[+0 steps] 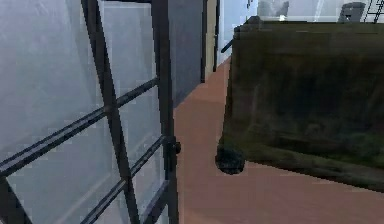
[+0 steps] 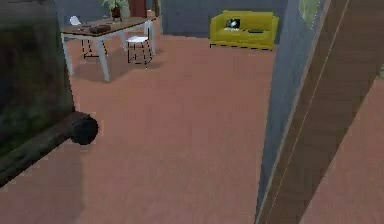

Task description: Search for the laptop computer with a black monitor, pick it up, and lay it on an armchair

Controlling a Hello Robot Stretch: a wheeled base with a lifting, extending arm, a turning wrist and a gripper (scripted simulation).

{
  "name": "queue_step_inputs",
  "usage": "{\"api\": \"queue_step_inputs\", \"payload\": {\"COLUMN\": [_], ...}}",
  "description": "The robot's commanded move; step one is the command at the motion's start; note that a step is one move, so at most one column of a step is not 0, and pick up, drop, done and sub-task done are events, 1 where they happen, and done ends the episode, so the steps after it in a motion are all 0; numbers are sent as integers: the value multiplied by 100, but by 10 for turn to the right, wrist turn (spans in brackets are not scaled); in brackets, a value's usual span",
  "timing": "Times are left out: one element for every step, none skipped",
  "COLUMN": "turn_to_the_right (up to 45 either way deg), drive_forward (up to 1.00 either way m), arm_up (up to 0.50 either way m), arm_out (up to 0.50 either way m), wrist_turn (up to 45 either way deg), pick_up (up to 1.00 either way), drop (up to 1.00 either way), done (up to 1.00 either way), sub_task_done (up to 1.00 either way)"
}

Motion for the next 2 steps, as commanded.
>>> {"api": "queue_step_inputs", "payload": {"turn_to_the_right": [330,0], "drive_forward": [0,5], "arm_up": [0,0], "arm_out": [0,0], "wrist_turn": [0,0], "pick_up": [0,0], "drop": [0,0], "done": [0,0], "sub_task_done": [0,0]}}
